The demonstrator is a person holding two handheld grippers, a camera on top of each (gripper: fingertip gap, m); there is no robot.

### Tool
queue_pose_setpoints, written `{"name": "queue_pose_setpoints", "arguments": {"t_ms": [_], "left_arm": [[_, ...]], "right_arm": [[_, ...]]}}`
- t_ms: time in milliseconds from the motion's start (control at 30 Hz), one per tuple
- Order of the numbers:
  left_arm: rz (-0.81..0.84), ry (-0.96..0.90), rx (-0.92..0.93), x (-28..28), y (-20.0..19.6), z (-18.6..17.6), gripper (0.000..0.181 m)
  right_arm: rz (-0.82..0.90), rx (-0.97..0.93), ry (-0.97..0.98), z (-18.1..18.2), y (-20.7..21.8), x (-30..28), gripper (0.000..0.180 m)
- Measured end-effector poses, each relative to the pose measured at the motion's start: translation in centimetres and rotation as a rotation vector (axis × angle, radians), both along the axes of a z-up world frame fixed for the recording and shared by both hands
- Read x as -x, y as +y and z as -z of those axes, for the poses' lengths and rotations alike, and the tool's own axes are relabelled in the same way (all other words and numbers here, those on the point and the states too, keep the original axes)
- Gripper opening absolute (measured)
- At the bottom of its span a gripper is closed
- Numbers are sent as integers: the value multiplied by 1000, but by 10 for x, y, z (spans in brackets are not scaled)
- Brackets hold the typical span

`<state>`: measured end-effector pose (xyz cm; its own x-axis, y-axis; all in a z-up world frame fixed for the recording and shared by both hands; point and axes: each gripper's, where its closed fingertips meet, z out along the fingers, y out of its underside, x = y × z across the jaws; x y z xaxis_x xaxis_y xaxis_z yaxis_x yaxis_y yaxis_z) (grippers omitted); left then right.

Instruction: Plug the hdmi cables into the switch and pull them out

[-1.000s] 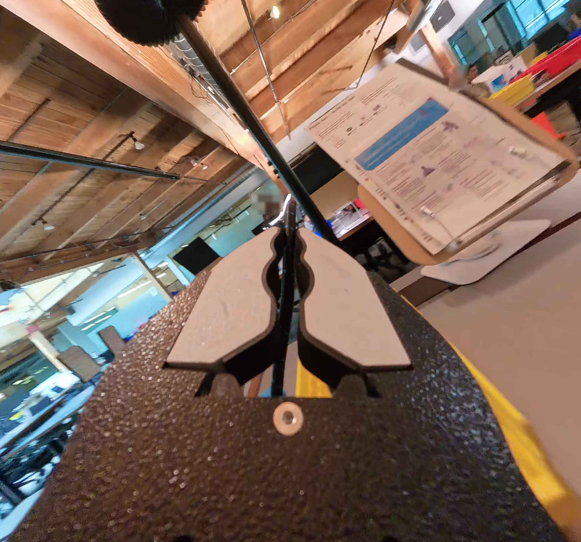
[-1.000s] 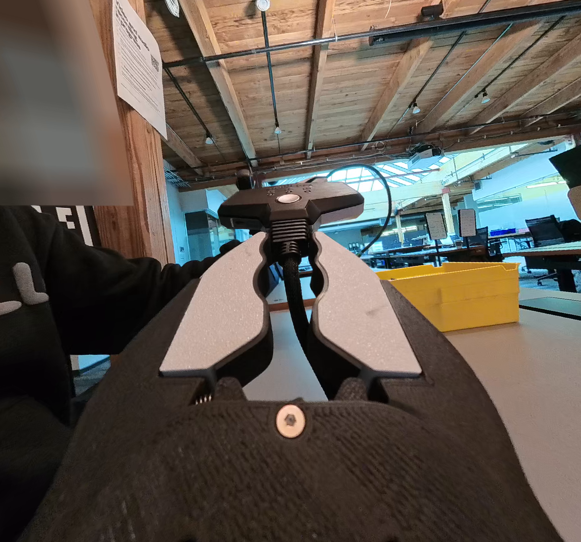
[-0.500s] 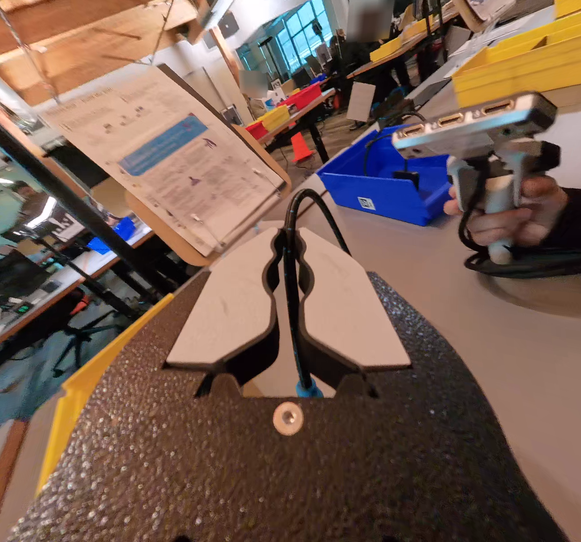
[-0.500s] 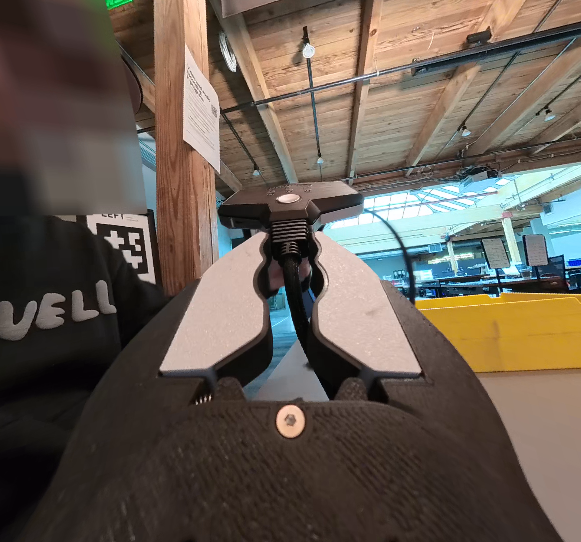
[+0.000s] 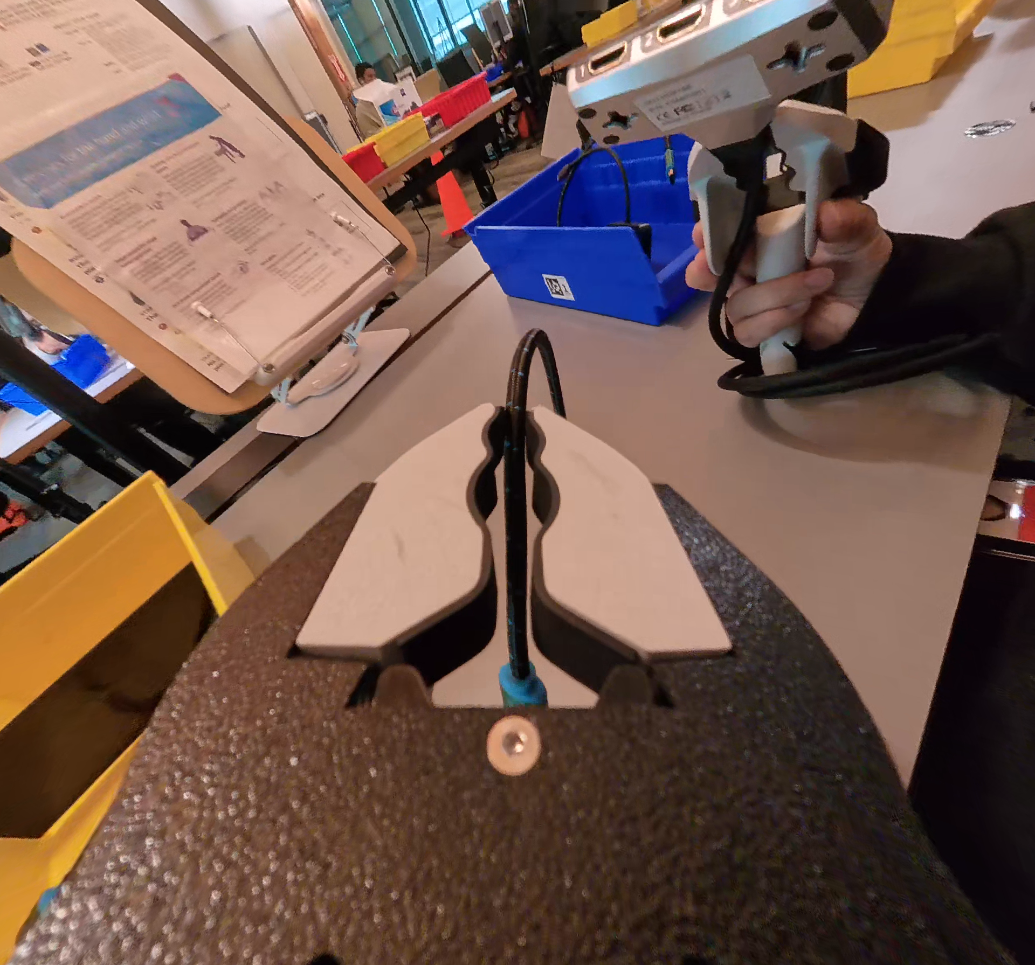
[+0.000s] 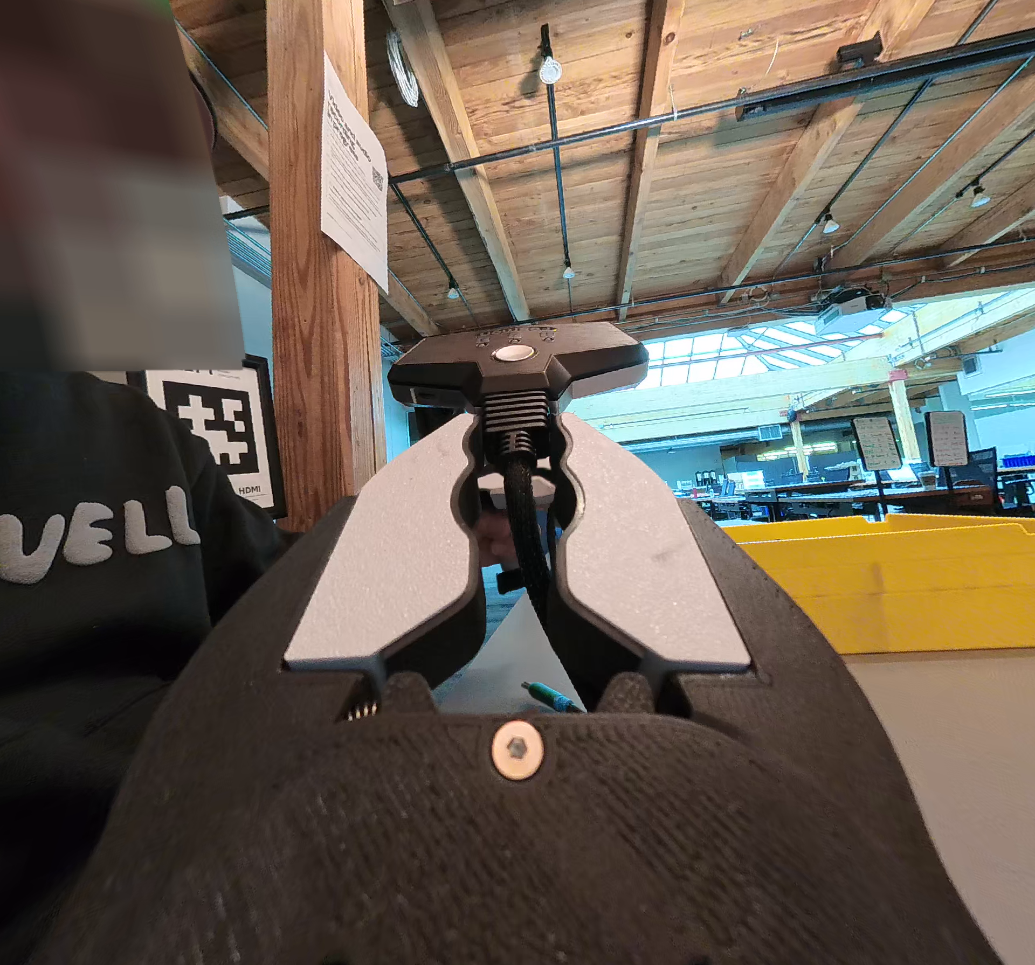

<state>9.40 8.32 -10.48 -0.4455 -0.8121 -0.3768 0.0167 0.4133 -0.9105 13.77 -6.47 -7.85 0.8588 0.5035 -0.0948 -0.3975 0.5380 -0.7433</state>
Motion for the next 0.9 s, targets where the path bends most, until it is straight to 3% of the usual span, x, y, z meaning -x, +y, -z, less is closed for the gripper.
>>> {"name": "queue_pose_setpoints", "arguments": {"t_ms": [133, 333, 567, 900], "left_arm": [[63, 90, -7, -1, -20, 11, 7], [215, 275, -68, 8, -48, 33, 25], [314, 365, 69, 20, -52, 30, 39], [328, 501, -522, 41, -14, 94, 29]], "right_arm": [[2, -7, 3, -1, -1, -1, 22], [12, -19, 13, -2, -4, -4, 22], [13, -3, 2, -1, -1, -2, 22], [13, -2, -2, -1, 0, -1, 22]]}}
